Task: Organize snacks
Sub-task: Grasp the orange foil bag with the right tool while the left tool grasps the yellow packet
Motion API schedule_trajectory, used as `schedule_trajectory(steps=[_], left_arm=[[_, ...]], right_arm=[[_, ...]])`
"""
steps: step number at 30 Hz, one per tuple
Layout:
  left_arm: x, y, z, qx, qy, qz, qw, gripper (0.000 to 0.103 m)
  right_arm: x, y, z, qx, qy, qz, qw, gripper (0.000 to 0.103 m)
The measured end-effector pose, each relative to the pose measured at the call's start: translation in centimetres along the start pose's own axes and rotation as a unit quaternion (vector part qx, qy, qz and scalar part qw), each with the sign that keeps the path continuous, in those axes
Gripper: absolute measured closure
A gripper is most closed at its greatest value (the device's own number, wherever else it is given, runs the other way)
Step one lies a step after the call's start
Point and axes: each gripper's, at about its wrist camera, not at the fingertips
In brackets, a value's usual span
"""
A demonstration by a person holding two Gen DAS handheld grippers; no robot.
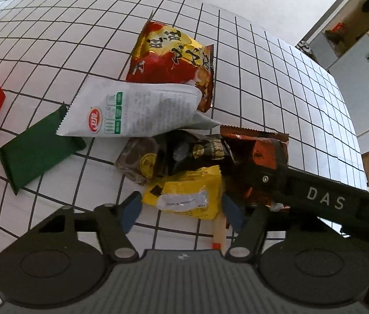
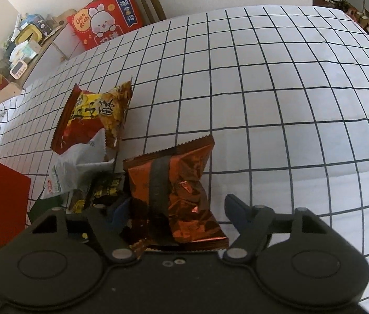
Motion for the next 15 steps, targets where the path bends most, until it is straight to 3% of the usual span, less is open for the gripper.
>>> schedule_trajectory(steps=[8, 15], left_arm=[[0.1, -0.2, 0.2, -0.003, -0.006, 0.003, 1.0000, 0.052], [1.2, -0.8, 0.9, -0.006, -0.012, -0.005, 0.9999, 0.055]], right_arm=[[1.1, -0.4, 0.4, 0.009, 0.002, -0.008, 1.000, 0.056], [2.3, -1.3, 0.4, 0.014, -0.002, -0.017, 1.000, 0.060]])
Point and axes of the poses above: each gripper's, at about its wrist camera, not at the fingertips, and x roughly against the way its jaws point, z to its left, y to its top, and after that the axes turned 11 degrees about x, right-handed
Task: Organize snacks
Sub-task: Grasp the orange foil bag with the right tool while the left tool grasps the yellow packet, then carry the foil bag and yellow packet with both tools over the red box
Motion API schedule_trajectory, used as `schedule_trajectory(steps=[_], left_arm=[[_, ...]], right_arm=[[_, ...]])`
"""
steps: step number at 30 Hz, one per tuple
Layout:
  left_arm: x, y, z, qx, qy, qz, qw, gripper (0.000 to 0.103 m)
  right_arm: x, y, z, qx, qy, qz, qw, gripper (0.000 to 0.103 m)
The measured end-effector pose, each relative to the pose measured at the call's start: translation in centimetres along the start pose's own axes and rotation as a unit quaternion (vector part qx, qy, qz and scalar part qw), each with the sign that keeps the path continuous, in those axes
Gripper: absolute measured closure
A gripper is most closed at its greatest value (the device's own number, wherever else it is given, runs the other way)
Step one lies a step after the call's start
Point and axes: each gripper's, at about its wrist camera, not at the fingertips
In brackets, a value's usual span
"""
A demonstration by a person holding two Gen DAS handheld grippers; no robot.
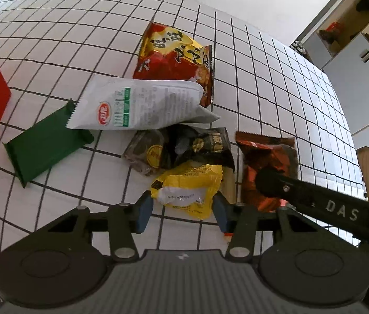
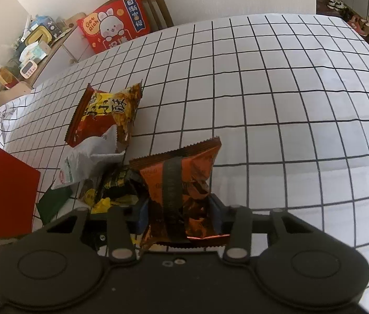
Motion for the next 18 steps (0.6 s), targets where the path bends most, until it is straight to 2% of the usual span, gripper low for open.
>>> schedule_trajectory(steps=[9, 18], left_arm=[[2.7, -1.1, 0.5, -0.007, -0.011, -0.018, 0.9998, 0.055], [7.6, -2.7, 1.0, -0.024, -0.026, -0.049, 0.9982, 0.055]], right_arm=[[2.6, -1.4, 0.6, 0.000, 0.009, -0.013, 1.000, 0.061], [5.8, -2.4, 2.7, 0.008, 0.018, -0.034, 0.999, 0.061]])
Point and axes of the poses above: each gripper's, at about its wrist camera, not at the fingertips, and x roughly against the way its jaws point, z to its left, y to its top, and after that the axes turned 11 degrees about x, right-handed
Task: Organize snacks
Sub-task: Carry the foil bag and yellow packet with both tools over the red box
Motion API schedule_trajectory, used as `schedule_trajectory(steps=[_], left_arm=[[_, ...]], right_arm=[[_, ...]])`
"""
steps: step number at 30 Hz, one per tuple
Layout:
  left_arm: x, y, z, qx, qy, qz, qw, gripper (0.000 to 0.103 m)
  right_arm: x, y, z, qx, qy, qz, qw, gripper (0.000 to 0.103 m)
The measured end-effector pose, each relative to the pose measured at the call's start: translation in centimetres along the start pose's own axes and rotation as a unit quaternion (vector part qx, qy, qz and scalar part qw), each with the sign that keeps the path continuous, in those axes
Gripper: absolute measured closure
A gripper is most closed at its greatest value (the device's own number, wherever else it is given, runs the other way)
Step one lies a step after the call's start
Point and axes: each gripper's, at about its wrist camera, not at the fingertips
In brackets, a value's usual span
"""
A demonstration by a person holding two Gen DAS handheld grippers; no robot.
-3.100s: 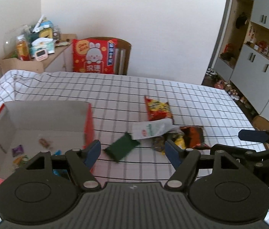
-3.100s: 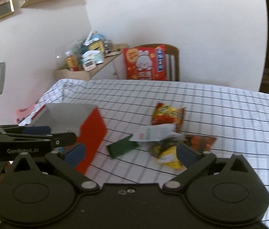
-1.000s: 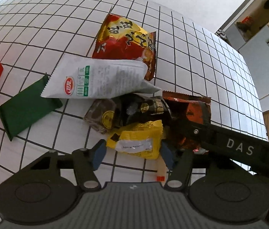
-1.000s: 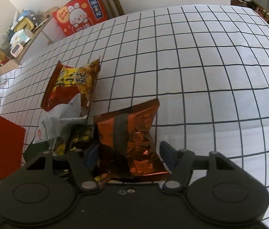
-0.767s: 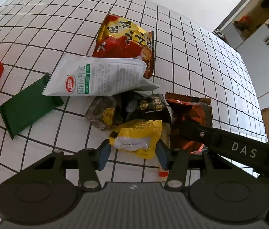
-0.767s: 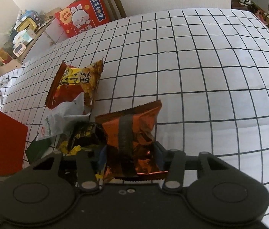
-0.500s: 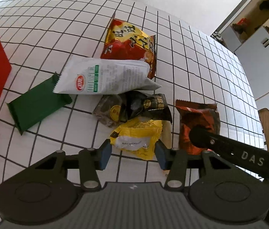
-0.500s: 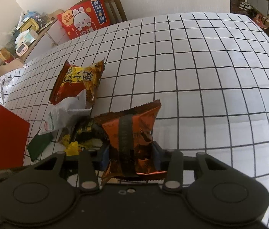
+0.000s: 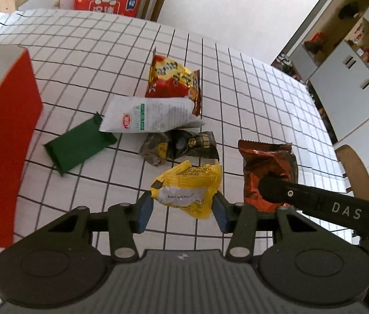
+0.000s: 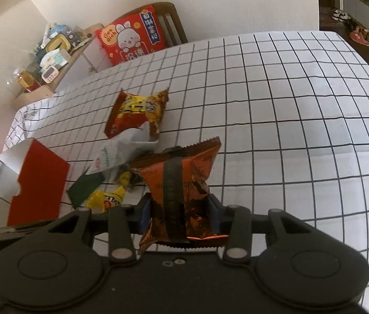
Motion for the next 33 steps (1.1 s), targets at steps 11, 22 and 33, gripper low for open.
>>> schedule_trajectory(steps=[11, 22, 33], left_arm=[[6.2, -0.2, 1.7, 0.008, -0.005, -0.034, 0.9994, 0.055], [11.9, 0.7, 5.5, 0.029, 0.010, -0.073, 0.9969, 0.055], [15.8, 2.4, 11.0, 0.061, 0.032, -0.104, 0.9922, 0.055]], right_arm=[[3.6, -0.1, 4.5, 0.029, 0.024, -0.019, 0.999, 0.061], [5.0, 1.0, 10.2, 0.066, 0.055, -0.033, 0.996, 0.061], [4.5, 2.4, 17.7, 0.114, 0.084, -0.039, 0.989, 0.061]])
Point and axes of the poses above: each gripper's, at about its wrist camera, not at the fingertips, and x roughly against the way its jaws point, z to its left, y to its top, and after that the axes turned 11 degrees about x, right-handed
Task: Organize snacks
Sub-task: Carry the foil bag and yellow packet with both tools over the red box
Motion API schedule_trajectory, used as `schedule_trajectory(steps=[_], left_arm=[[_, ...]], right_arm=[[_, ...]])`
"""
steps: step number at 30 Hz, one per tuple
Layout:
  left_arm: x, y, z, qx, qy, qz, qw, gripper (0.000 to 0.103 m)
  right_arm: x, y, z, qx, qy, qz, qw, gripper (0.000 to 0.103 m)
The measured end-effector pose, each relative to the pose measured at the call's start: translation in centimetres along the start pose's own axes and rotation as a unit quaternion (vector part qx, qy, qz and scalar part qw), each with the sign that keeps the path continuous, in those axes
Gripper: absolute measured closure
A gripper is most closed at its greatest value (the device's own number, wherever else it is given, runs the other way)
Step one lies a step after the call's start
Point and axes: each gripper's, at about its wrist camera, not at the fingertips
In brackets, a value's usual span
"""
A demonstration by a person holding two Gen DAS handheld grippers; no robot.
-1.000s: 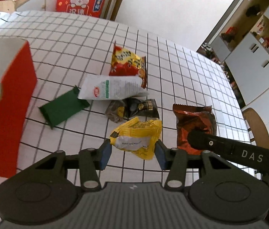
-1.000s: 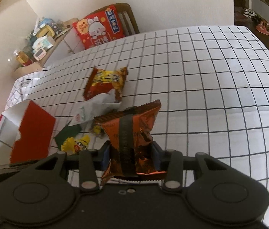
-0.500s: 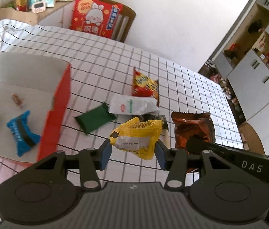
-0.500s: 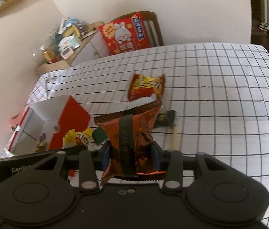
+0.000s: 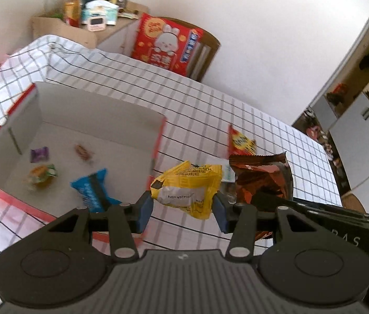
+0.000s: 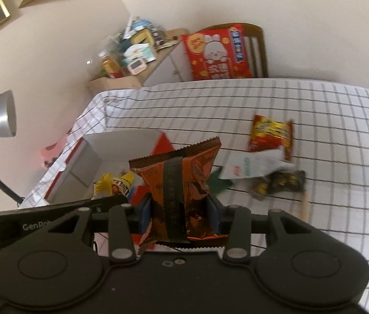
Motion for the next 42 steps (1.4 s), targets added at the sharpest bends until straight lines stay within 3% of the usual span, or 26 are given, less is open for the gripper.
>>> schedule_trajectory(steps=[13, 23, 34, 42], left_arm=[[1.4, 4.0, 7.2, 0.027, 0.039, -0.023, 0.9986, 0.055], [0.3, 6.9, 12.5, 0.043, 0.079, -0.019, 0.9957, 0.055], [-4.5, 9.5, 16.1, 0.036, 0.129, 0.004, 0.9910, 0.055], [-8.2, 10.3, 17.3, 0.030, 0.145, 0.033, 0.9884, 0.055]], right_arm=[[-4.8, 3.1, 7.1, 0.054, 0.016, 0.014, 0.998, 0.061], [-10.1, 4.2, 10.0, 0.070, 0.009, 0.041, 0.997, 0.060], [-16.2, 4.8, 12.7, 0.104, -0.009, 0.074, 0.992, 0.060], [-20.1, 4.8, 13.2, 0.126, -0.023, 0.104, 0.986, 0.060]])
Point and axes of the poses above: each gripper's, at about its wrist camera, not at the fingertips, and x roughly against the way its jaws point, z to its left, y to its top, and after that the axes turned 11 degrees about x, right-handed
